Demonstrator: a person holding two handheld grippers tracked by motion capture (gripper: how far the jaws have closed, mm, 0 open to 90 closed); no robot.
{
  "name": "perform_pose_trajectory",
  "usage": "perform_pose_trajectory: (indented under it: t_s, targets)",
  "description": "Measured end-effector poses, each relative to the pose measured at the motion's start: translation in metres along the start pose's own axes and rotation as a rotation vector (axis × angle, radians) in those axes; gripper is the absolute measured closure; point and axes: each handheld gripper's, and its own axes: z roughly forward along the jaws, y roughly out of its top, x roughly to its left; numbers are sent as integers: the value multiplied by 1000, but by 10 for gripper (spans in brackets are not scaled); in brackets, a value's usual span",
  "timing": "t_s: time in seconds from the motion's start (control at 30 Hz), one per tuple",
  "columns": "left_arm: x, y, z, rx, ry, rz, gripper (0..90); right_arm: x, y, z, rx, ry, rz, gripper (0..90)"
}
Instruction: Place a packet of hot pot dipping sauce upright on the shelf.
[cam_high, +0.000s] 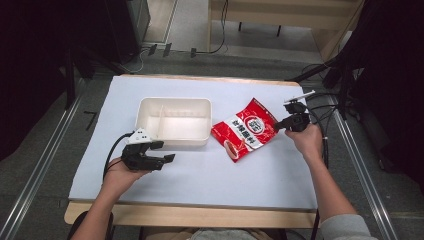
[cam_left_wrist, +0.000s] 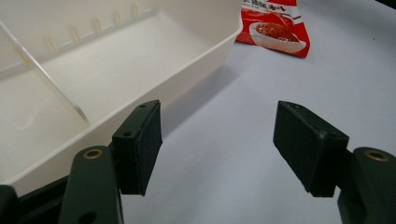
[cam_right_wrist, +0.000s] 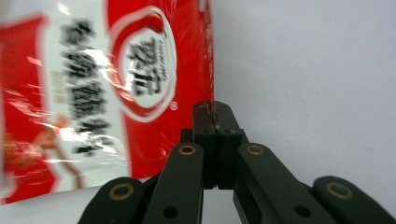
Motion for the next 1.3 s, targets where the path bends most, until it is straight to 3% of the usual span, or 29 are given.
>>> perform_pose_trajectory:
  t_s: [0.2, 0.23, 0.4, 0.47, 0.6, 0.8, 0.87, 1.1, 1.3]
  targets:
    - [0, 0, -1, -7, 1, -2, 337, 21, 15, -27, -10, 0, -65, 900]
    - [0, 0, -2, -5, 4, 0, 337, 29, 20, -39, -27, 11, -85, 900]
    - [1, -1, -2, -5, 5, -5, 336, 45, 30, -64, -60, 42, -117, 900]
    - [1, -1, -3, -5, 3, -4, 337, 58, 37, -80, -78, 70, -151, 900]
    - [1, -1, -2, -8, 1, -6, 337, 81, 45, -100, -104, 64, -225, 900]
    - [1, -1, -3, -6, 4, -10, 337, 99, 54, -116, -118, 62, -279, 900]
    - [1, -1, -3, -10, 6, -9, 337, 110, 59, -125, -123, 42, -314, 900]
    - [1, -1, -3, -13, 5, -12, 337, 124, 70, -148, -159, 36, -365, 900]
    - [1, -1, -3, -11, 2, -15, 337, 125, 79, -159, -176, 38, -396, 900]
